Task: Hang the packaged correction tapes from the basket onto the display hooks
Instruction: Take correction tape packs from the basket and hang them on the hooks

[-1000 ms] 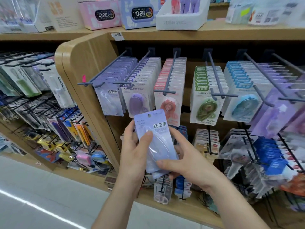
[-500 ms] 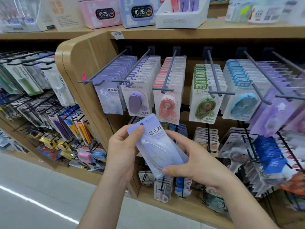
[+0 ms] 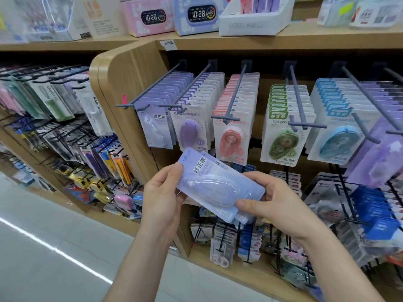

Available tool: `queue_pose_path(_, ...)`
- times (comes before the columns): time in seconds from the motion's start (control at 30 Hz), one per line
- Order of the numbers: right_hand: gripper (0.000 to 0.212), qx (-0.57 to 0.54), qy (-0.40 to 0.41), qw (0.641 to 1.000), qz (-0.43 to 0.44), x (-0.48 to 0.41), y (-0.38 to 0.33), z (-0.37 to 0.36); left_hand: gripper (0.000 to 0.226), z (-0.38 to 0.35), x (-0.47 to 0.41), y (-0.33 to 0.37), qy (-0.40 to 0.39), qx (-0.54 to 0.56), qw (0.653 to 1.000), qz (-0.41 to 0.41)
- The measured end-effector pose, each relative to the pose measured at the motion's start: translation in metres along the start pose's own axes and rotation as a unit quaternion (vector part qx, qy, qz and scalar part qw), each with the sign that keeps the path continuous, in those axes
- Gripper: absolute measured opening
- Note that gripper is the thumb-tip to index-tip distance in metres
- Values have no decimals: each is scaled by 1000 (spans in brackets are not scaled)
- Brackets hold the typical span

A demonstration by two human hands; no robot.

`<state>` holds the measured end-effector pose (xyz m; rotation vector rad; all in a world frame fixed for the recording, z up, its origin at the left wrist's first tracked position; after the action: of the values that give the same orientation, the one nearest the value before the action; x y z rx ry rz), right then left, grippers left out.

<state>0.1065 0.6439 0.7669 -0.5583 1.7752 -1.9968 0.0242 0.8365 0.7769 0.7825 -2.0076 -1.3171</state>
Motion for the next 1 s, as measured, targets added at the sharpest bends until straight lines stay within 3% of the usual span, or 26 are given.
queue_pose_path(0.1,33,0,4,1000,0,-6,-1,-3,17,6,-3,6,32,2,999,-19)
queue_pose_path(0.23,22,129,-5,990,52,-17,-7,-14,15,10,-9,10,73,6,997,-37)
queue_pose_path(0.33,19,167,-22,983,74,-26,-6,-22,15,13,-15,19,100,6,993,-56)
queue_pose_path(0.53,16,147,-20,983,110,-43,-10,-37,16,20,-33,52,115,-10,987,-108)
queue_pose_path(0.7,6,101,-42,986,128,-55,-22,-66,11,26,-53,74,144,-96,971,-164)
queue_pose_path(1.0,25,133,-15,981,142,-82,-32,-105,4,19,-102,93,94,-100,975,-172)
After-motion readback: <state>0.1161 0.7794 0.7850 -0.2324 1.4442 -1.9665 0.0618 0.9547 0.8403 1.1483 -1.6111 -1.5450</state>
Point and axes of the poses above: each hand's wrist, its own x-axis away from the middle knuckle, its own z-axis out of the back of the hand, y = z × x, the point moved 6 cm from there along -x, towards the middle knuckle, and after that the axes turned 9 degrees about y, right-handed, at the moved point
